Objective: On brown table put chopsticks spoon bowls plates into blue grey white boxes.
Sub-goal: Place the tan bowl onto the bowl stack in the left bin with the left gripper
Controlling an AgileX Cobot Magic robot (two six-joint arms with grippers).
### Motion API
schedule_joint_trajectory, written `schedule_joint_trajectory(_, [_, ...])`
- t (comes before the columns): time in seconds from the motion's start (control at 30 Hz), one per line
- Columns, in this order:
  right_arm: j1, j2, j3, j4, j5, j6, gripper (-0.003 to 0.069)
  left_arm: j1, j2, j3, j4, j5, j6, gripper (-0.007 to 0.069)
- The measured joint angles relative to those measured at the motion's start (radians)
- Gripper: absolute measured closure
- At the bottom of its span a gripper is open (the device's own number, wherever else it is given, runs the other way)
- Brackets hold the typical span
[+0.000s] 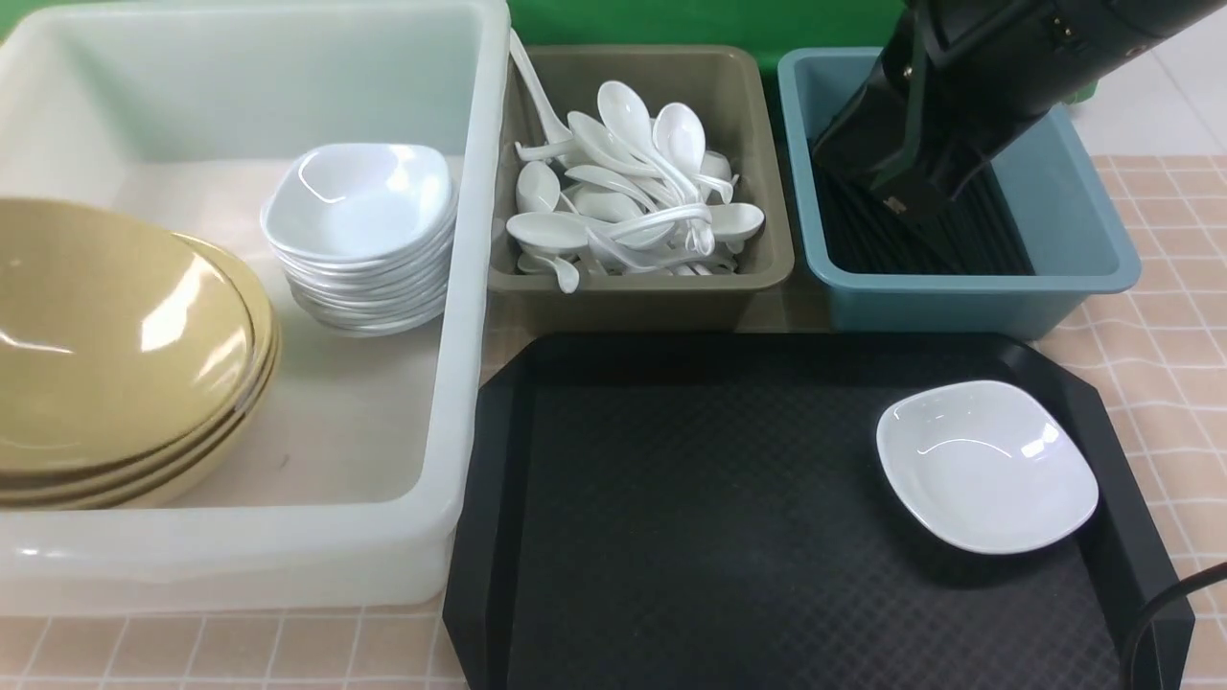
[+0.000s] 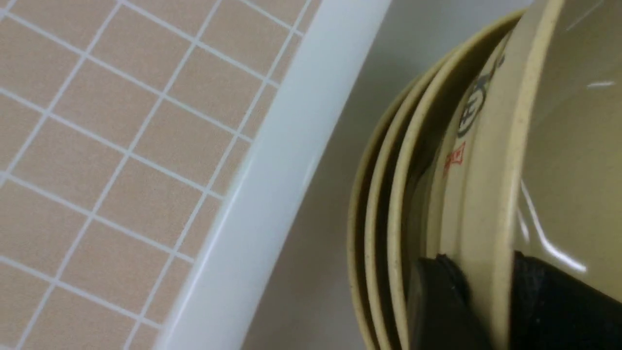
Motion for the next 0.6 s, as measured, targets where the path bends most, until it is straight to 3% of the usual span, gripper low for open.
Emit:
schedule_joint_trajectory(0.03, [0.0, 0.0, 0.0, 0.0, 0.0, 0.0, 0.0621, -0.002, 0.0, 0.0, 0.006, 0.0, 0.0, 0.0434])
schedule_joint_trajectory(0.17, [0.0, 0.0, 0.0, 0.0, 0.0, -0.008, 0.0621, -0.051, 0.004, -0.037, 0.154, 0.035, -0.051, 0.0211])
schedule_joint_trajectory(0.3, [0.0, 0.0, 0.0, 0.0, 0.0, -0.016, 0.0621, -0.086, 0.002, -0.128, 0.196, 0.106, -0.122, 0.0108])
schedule_joint_trajectory(0.37, [0.0, 0.0, 0.0, -0.002, 0.001, -0.015, 0.0621, -0.154, -0.012, -0.251, 0.156, 0.207, -0.194, 0.0058])
schedule_joint_trajectory(0.47, [0.0, 0.0, 0.0, -0.029, 0.006, 0.025, 0.0621, -0.295, -0.022, -0.344, 0.071, 0.268, -0.18, 0.0057])
schedule_joint_trajectory(0.5, [0.0, 0.0, 0.002, -0.066, 0.016, 0.059, 0.0621, -0.402, -0.023, -0.369, 0.035, 0.273, -0.163, 0.0059])
schedule_joint_trajectory(0.53, [0.0, 0.0, 0.003, -0.066, 0.018, 0.059, 0.0621, -0.402, -0.023, -0.369, 0.03, 0.273, -0.16, 0.0059])
schedule_joint_trajectory(0.6, [-0.004, 0.0, 0.017, -0.153, 0.063, 0.137, 0.0621, -0.614, -0.004, -0.381, -0.001, 0.255, -0.141, 0.006])
